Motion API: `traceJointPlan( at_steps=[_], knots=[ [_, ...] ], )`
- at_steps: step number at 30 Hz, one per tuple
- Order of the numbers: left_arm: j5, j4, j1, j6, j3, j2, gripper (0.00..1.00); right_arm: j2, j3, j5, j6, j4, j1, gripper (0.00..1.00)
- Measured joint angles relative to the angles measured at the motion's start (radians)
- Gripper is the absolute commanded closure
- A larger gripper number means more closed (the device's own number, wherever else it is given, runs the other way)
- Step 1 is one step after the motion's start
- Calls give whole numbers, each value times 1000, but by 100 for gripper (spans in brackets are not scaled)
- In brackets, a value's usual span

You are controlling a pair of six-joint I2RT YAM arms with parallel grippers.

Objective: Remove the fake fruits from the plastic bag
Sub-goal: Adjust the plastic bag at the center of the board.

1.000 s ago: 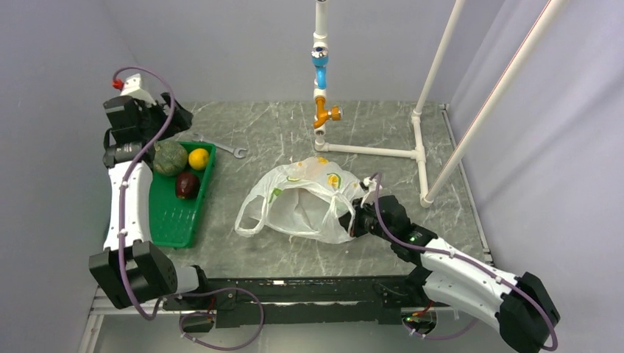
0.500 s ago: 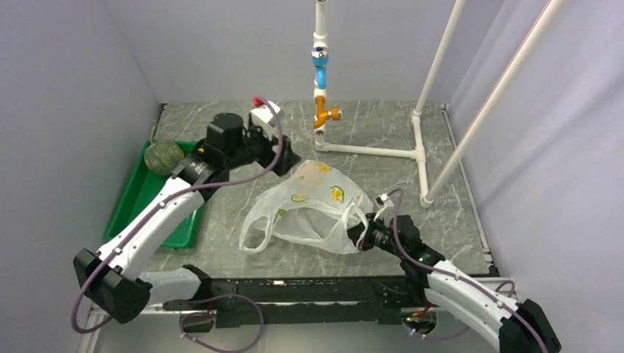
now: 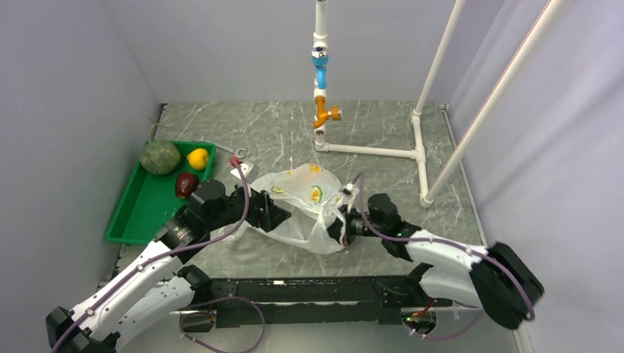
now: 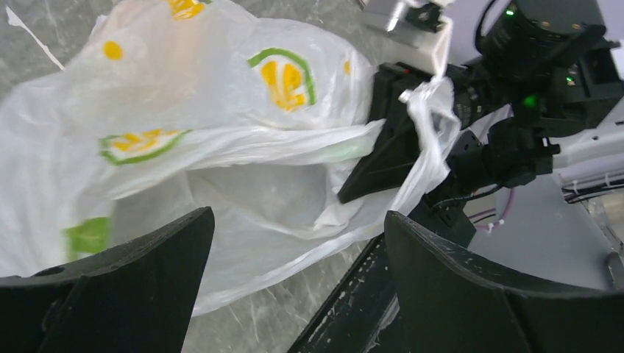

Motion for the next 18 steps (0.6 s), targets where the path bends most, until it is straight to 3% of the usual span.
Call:
traceJointPlan(
  at_steps=[4, 9, 14, 18],
  knots=[
    [4, -36, -1, -56, -5, -39, 14, 213, 143, -69, -40, 52, 124, 100],
    [11, -65, -6, -109, -37, -121, 10, 251, 208, -133, -29, 170, 216, 100],
    [63, -18, -6, -183, -163, -232, 6, 186, 172, -145, -12, 205, 200, 100],
    [132, 91, -14, -242, -229, -150, 9, 135, 32, -182, 25, 257, 97, 100]
  ],
)
